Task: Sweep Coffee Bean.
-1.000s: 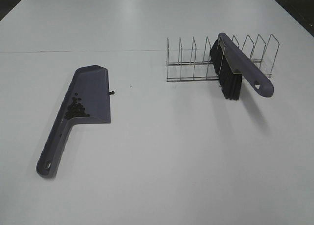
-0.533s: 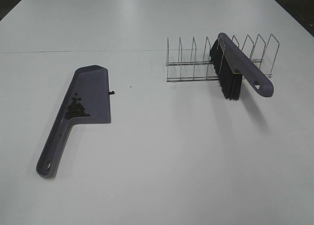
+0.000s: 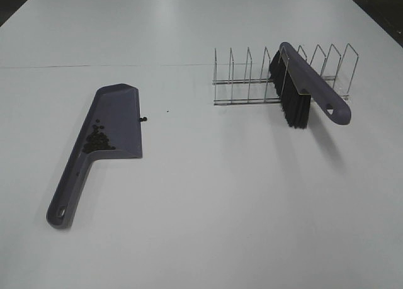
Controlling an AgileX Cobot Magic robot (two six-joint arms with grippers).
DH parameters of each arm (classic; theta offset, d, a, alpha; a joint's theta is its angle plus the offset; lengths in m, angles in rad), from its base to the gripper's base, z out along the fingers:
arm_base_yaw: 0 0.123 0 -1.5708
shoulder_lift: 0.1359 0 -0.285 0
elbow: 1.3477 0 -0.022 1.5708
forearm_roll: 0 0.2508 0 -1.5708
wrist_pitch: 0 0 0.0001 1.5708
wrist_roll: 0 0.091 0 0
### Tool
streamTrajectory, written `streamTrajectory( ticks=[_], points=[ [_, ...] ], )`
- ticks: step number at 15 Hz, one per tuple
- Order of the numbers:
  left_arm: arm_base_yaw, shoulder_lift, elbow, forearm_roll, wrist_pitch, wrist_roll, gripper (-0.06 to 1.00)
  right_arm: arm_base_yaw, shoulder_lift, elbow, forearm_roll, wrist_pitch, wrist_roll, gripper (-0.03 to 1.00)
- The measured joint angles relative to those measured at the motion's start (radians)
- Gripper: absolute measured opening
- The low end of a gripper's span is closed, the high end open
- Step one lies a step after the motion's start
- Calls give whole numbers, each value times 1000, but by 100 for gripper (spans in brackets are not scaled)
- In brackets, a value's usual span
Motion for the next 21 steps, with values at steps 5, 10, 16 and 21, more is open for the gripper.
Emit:
streamTrajectory(
  ticks=[5, 10, 16, 21],
  points=[
    [84, 0, 0, 0, 0, 0, 63, 0, 0, 0, 0, 0, 0, 58],
    [86, 0, 0, 0, 0, 0, 62, 0, 0, 0, 0, 0, 0, 58],
    [86, 0, 0, 0, 0, -1, 63, 0, 0, 0, 0, 0, 0, 58],
    [86, 0, 0, 0, 0, 0, 62, 0, 0, 0, 0, 0, 0, 58]
  ],
)
